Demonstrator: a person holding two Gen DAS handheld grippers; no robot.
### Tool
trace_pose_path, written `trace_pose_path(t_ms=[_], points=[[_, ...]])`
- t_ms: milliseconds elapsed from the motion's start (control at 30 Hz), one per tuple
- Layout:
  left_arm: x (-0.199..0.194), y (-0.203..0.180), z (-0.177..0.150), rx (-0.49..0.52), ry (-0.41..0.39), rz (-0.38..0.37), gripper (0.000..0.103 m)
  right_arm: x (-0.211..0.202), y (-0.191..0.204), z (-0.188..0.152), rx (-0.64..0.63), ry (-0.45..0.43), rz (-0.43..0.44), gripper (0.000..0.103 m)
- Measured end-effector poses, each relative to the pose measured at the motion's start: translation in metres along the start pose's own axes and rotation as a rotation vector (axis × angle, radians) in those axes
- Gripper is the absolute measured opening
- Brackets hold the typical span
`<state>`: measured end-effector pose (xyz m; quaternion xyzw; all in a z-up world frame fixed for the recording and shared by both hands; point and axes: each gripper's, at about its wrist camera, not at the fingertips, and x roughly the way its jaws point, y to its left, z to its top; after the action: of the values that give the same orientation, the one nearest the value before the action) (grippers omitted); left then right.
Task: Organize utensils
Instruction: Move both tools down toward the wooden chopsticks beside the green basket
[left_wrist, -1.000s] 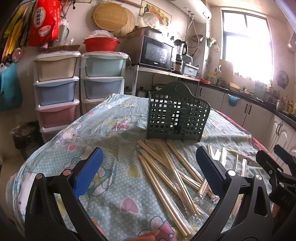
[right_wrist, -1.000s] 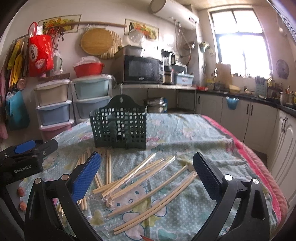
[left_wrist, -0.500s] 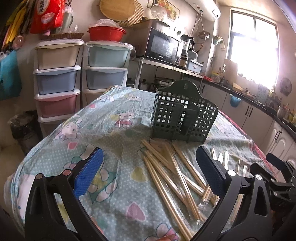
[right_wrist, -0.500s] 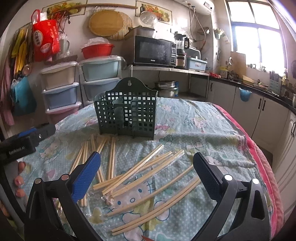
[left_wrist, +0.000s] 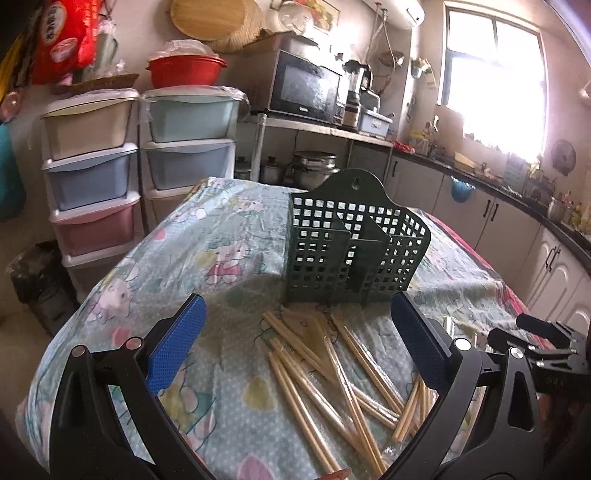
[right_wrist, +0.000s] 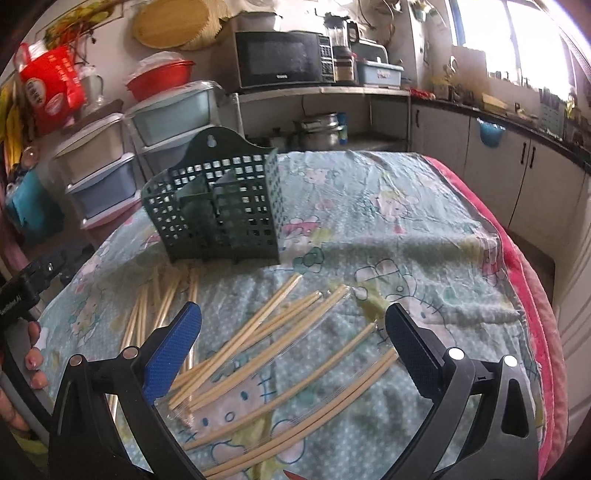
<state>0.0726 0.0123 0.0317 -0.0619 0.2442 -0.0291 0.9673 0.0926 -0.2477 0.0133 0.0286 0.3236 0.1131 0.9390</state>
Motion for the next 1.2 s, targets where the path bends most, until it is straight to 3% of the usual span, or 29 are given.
trace_pose_path(t_ms=[133,467,700,867,967,1200], points=[[0.017,-0.005,0.003,0.008,0.051,-0.049,0.093,0.009,-0.008,0.007,0.017,0.027,-0.004,0.095],[0.064,-0.014,-0.001,0.037,0.214,-0.127,0.092,0.036,-0.023,0.018,0.080,0.144,0.073,0.068],[0.093,-0.012,-0.005,0.047,0.323,-0.139,0.070,0.052,-0.029,0.018,0.099,0.208,0.088,0.050],[0.108,-0.010,-0.005,0.043,0.386,-0.160,0.061,0.066,-0.037,0.019,0.121,0.252,0.086,0.039],[0.117,-0.008,-0.007,0.026,0.426,-0.173,0.057,0.076,-0.043,0.019,0.142,0.278,0.091,0.037],[0.133,-0.003,-0.011,0.006,0.480,-0.175,0.037,0.102,-0.061,0.017,0.214,0.341,0.106,0.035]])
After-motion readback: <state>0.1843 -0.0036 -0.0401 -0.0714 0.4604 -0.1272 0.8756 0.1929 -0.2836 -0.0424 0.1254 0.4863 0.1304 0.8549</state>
